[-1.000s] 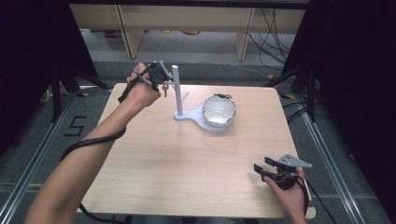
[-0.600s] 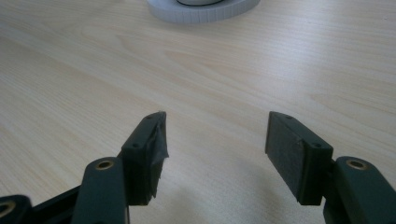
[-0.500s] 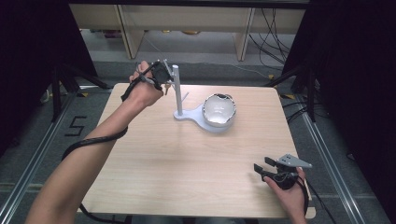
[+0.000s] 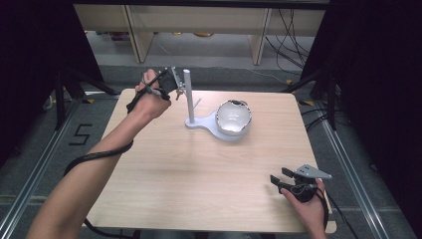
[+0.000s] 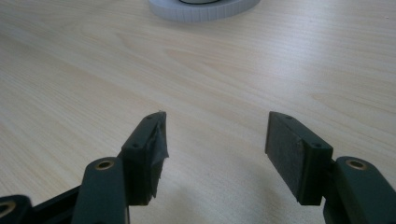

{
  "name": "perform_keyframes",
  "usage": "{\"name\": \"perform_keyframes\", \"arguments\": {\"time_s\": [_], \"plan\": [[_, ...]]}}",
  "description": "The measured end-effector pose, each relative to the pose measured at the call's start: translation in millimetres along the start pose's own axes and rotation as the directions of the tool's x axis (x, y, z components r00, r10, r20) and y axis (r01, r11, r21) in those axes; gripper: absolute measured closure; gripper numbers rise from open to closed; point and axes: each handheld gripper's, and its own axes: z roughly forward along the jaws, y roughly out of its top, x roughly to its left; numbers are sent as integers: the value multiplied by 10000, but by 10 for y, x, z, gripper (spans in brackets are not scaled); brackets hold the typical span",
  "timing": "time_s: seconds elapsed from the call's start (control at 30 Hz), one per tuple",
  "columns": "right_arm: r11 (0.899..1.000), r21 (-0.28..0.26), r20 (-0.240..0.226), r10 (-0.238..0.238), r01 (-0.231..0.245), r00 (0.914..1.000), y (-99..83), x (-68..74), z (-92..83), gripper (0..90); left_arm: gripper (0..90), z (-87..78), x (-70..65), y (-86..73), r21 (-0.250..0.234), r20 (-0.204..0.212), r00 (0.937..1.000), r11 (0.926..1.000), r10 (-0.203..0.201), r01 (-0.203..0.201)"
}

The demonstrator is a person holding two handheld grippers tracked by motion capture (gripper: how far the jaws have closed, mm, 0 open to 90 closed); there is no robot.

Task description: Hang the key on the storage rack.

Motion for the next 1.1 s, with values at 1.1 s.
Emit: {"name": "perform_keyframes", "arguments": {"time_s": [1.1], "plan": [[10000, 30, 2, -2, 2, 10000, 0, 1, -2, 395, 834, 76, -94, -81, 291, -217, 9986, 9985, 478, -472]]}}
